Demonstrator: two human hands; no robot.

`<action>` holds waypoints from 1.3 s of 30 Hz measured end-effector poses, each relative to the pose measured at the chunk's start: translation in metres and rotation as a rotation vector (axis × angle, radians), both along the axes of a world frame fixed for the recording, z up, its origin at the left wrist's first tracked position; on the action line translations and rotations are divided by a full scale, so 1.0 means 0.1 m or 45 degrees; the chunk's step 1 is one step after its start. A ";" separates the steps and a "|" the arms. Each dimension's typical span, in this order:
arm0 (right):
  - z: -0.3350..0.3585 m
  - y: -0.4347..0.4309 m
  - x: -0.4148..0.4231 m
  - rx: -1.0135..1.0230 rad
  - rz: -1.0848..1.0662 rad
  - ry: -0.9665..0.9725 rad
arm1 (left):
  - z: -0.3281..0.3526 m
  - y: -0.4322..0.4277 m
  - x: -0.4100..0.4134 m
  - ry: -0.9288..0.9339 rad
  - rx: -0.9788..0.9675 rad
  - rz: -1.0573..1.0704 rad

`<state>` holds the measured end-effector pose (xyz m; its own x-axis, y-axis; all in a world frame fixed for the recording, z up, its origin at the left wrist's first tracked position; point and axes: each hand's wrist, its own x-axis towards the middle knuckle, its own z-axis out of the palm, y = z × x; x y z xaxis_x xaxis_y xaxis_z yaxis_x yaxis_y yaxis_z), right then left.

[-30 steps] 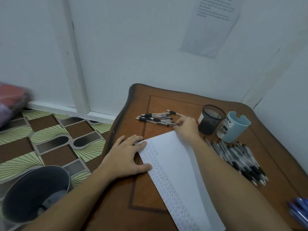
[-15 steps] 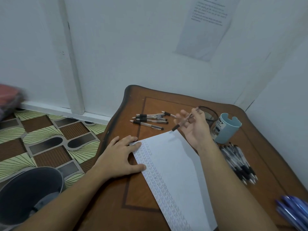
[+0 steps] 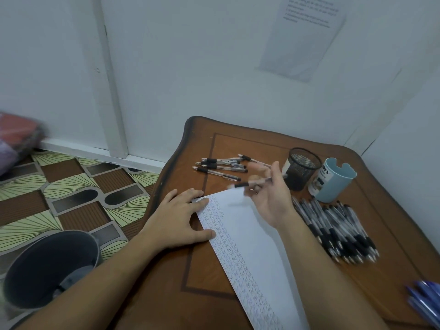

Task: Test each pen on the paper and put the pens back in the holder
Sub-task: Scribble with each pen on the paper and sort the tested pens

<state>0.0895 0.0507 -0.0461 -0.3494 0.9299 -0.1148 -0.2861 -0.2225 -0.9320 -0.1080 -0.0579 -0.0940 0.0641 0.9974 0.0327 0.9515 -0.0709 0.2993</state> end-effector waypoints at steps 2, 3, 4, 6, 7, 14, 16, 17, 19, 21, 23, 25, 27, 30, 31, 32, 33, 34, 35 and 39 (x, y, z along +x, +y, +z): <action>-0.08 -0.04 0.02 -0.002 0.034 -0.127 | 0.00 0.00 0.00 -0.008 -0.004 0.002; -0.12 -0.06 0.02 0.000 0.045 -0.165 | 0.00 0.00 0.00 -0.011 -0.005 0.002; -0.16 -0.10 0.02 0.006 0.065 -0.183 | 0.00 0.00 0.00 -0.011 -0.004 0.003; -0.23 -0.15 0.01 0.061 0.102 -0.214 | -0.01 0.00 0.00 -0.005 -0.002 0.005; -0.26 -0.16 0.00 0.087 0.093 -0.237 | -0.01 0.00 0.00 -0.003 -0.003 0.006; -0.39 -0.19 -0.08 0.284 0.200 -0.491 | 0.02 -0.01 0.01 -0.010 -0.041 0.004; -0.41 -0.18 -0.08 0.249 0.204 -0.446 | 0.03 -0.01 0.01 -0.012 -0.053 0.015; -0.43 -0.17 -0.08 0.286 0.181 -0.484 | 0.04 -0.01 0.02 -0.010 -0.061 0.020; -0.46 -0.16 -0.09 0.393 0.114 -0.577 | 0.04 -0.01 0.02 -0.003 -0.077 0.028; -0.49 -0.17 -0.12 0.447 0.053 -0.619 | 0.03 0.00 0.02 0.002 -0.073 0.026; -0.50 -0.17 -0.13 0.473 0.041 -0.654 | 0.02 0.00 0.01 0.004 -0.066 0.024; -0.52 -0.18 -0.14 0.492 0.042 -0.655 | 0.02 0.00 0.02 0.003 -0.064 0.030; -0.54 -0.18 -0.13 0.514 0.047 -0.661 | 0.02 0.00 0.02 0.002 -0.059 0.031; -0.54 -0.18 -0.13 0.534 0.051 -0.663 | 0.01 -0.01 0.01 -0.010 -0.022 0.020; -0.55 -0.17 -0.13 0.541 0.048 -0.669 | 0.01 -0.01 0.01 -0.013 -0.014 0.017; -0.55 -0.17 -0.13 0.545 0.047 -0.677 | 0.01 -0.02 0.02 -0.012 -0.014 0.017; -0.55 -0.16 -0.13 0.549 0.048 -0.686 | 0.02 -0.02 0.02 -0.008 -0.019 0.018; -0.55 -0.16 -0.13 0.550 0.050 -0.692 | 0.02 -0.02 0.02 -0.007 -0.025 0.020; -0.56 -0.16 -0.13 0.549 0.052 -0.694 | 0.03 -0.02 0.02 -0.006 -0.028 0.021; -0.55 -0.17 -0.13 0.540 0.077 -0.697 | 0.01 -0.01 0.02 0.007 -0.032 0.025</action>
<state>0.0765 0.0341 -0.1008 -0.3979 0.9139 0.0798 0.2515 0.1923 -0.9485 -0.1055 -0.0591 -0.0926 0.0446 0.9990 0.0076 0.9542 -0.0448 0.2957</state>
